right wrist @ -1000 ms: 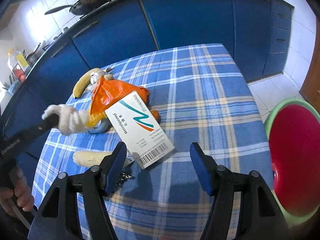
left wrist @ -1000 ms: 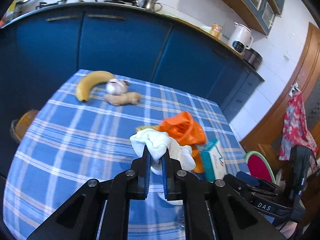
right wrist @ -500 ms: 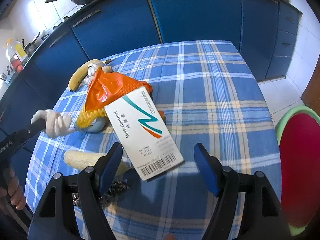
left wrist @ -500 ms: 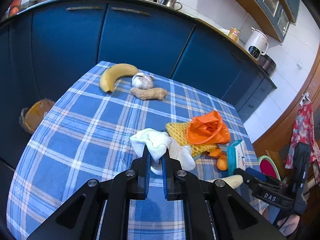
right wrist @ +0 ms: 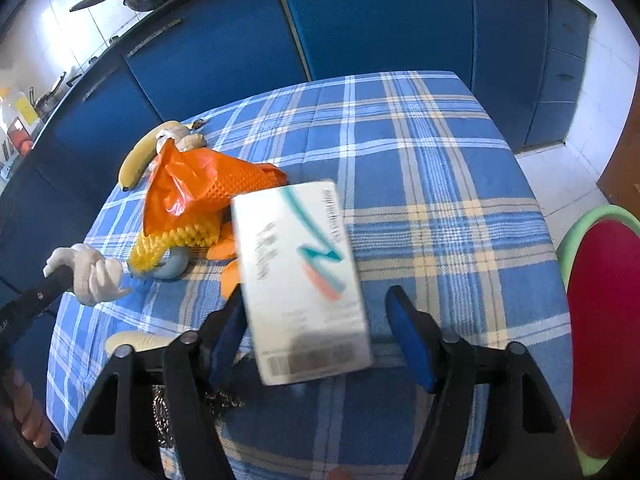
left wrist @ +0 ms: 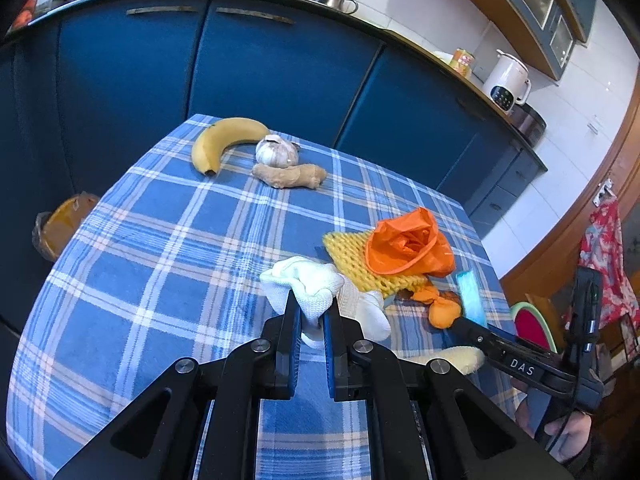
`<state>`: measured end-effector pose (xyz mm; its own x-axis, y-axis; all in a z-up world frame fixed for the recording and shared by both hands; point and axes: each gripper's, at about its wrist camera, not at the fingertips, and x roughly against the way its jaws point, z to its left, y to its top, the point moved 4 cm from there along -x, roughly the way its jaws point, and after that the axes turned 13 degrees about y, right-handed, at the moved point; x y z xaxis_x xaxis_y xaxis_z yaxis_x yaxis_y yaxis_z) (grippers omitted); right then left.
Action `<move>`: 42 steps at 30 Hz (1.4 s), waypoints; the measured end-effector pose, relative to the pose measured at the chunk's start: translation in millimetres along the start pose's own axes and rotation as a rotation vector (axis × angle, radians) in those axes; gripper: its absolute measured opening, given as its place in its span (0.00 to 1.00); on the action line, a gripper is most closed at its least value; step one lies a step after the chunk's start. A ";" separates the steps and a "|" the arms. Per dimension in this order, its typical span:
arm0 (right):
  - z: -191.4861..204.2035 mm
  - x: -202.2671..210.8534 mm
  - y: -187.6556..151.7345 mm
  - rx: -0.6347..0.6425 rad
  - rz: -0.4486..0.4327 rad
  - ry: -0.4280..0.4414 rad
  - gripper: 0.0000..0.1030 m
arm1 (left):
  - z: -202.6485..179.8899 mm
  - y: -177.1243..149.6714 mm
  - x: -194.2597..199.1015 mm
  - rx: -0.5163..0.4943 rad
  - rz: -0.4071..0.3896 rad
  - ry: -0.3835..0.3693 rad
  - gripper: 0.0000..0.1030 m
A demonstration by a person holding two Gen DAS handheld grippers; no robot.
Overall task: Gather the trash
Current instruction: 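Grasp the white cloth with the left tool while the right tool grasps the medicine box, then carry the white cloth and medicine box over the red bucket and open both tools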
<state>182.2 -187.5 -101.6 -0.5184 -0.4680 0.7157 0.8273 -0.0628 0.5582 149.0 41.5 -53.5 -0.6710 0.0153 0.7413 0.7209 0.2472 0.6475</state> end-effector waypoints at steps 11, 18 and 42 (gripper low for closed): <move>1.6 16.5 -5.6 -0.016 -0.049 0.025 0.52 | -2.8 -0.6 8.2 -0.004 -0.010 -0.011 0.09; 7.9 46.3 -15.8 -0.015 -0.091 0.038 0.52 | -19.0 -2.0 26.5 -0.037 -0.035 -0.050 0.09; -35.8 169.2 -55.8 -0.129 -0.283 -0.030 0.52 | -136.7 -15.1 77.2 -0.262 -0.093 -0.211 0.09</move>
<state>56.0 -294.8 -26.7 -0.7368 -0.3894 0.5526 0.6687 -0.2995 0.6805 110.0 -93.5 18.1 -0.7371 0.2113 0.6418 0.6567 0.0001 0.7542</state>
